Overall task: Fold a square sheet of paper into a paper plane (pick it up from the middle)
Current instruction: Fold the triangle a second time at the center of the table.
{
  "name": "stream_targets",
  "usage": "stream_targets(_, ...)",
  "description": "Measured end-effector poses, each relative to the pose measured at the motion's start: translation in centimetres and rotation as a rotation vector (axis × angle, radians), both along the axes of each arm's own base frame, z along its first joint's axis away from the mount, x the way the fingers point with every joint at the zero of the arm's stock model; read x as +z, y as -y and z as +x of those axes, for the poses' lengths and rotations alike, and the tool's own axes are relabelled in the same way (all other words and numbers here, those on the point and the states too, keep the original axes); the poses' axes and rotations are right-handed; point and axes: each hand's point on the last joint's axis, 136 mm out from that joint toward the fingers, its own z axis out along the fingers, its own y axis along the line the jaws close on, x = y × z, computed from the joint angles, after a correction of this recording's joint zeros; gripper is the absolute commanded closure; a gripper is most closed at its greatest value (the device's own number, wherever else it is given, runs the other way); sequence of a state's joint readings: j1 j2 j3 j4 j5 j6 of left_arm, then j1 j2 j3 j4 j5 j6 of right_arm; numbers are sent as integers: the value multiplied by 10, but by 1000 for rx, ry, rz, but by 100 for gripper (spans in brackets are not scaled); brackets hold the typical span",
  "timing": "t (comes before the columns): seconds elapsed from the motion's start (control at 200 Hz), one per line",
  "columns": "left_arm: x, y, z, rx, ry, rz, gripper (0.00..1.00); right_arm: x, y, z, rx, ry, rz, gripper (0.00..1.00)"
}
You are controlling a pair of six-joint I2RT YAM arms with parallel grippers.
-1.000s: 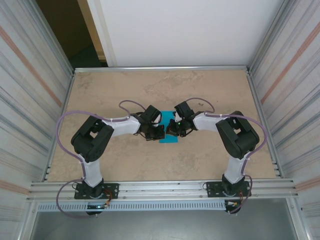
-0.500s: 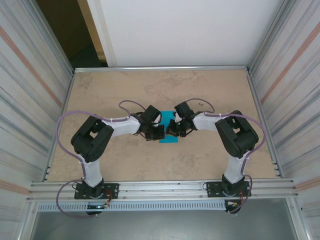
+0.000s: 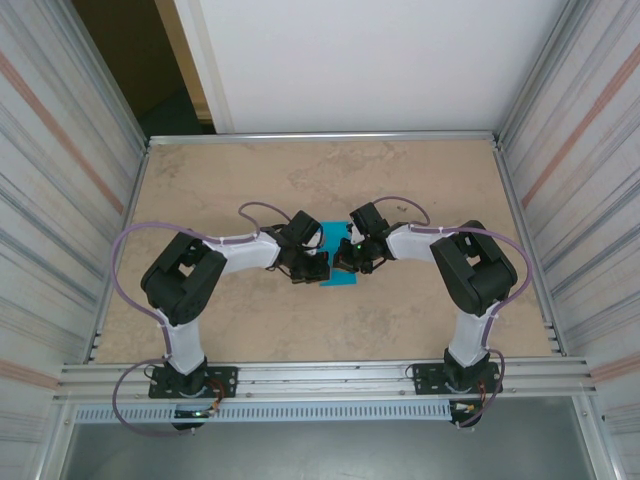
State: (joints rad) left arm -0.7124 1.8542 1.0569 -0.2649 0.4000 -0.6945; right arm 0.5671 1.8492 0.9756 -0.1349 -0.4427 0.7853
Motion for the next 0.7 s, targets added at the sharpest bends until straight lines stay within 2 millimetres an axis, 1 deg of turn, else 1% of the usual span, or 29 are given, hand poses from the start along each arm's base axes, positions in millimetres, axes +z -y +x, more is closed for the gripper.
stream_targets(0.321, -4, -8, -3, -4, 16, -10, 97, -1, -2, 1, 4, -8, 2, 100)
stream_targets(0.376, -5, -10, -3, 1, 22, -33, 97, -1, -2, 1, 4, -10, 2, 100)
stream_targets(0.541, -4, -35, -24, 39, -22, -60, 95, -1, -4, 0, 9, -14, 11, 100)
stream_targets(0.636, -1, -42, -32, 46, -45, -46, 95, -1, -4, 0, 10, -14, 12, 100)
stream_targets(0.702, 6, -42, -32, 46, -34, -56, 95, -1, -4, 0, 10, -14, 12, 100)
